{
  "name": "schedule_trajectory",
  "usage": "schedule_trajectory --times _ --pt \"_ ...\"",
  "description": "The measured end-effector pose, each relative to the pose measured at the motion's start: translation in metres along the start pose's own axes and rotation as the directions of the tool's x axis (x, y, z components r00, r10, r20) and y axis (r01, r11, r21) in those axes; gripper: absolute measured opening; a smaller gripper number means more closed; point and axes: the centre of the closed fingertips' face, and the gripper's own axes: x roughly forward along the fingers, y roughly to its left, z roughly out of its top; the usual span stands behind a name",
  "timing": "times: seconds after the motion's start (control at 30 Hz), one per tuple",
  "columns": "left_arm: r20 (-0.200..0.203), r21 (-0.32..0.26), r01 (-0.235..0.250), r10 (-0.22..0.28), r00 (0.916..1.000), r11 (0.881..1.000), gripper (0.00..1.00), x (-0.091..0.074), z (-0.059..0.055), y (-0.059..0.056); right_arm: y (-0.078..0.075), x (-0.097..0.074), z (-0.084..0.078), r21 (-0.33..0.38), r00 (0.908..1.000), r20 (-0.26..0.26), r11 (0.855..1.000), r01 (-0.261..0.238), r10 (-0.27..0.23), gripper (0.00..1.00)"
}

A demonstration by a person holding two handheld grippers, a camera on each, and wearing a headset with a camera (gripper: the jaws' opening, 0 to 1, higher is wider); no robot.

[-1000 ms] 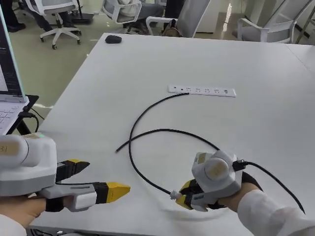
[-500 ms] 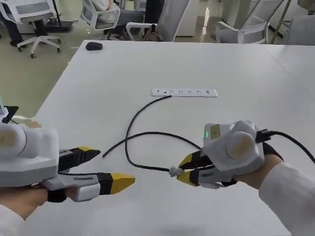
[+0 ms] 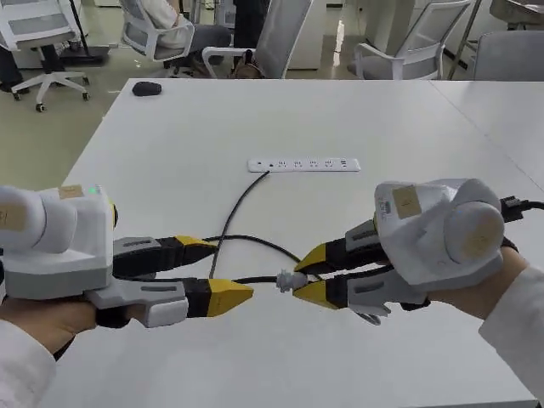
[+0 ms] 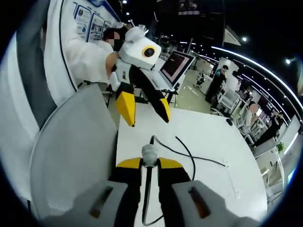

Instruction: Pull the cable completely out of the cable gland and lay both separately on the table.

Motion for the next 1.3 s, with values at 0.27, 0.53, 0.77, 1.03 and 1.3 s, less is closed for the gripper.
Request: schedule_trajectory --times 0.27,0.53,0.77,1.03,1.3 --pt "0.08 0.046 0.133 -0.137 0.9874 0.99 0.38 0.006 0.019 -0.022 0.001 -0.011 0.021 -0.026 0.996 0.089 1.0 0.005 -0.003 0.1" --pt "0.138 0.055 0.223 -0.229 0.9637 0.973 0.34 0.006 0.032 -0.037 0.008 -0.022 0.04 -0.067 0.9823 0.186 0.998 -0.013 0.026 0.1" --pt "0.17 0.095 0.306 -0.318 0.9327 0.947 0.23 0.003 0.039 -0.057 0.013 -0.028 0.053 -0.095 0.9658 0.257 0.995 -0.01 0.034 0.1" --pt "0.208 0.081 0.336 -0.345 0.915 0.938 0.17 0.0 0.047 -0.062 0.009 -0.034 0.061 -0.054 0.9352 0.353 0.999 -0.008 0.026 0.12" --pt "0.237 0.21 0.3 -0.346 0.9077 0.931 0.16 -0.01 0.057 -0.065 -0.001 -0.049 0.072 0.335 0.8446 0.535 0.914 -0.23 0.016 0.23"
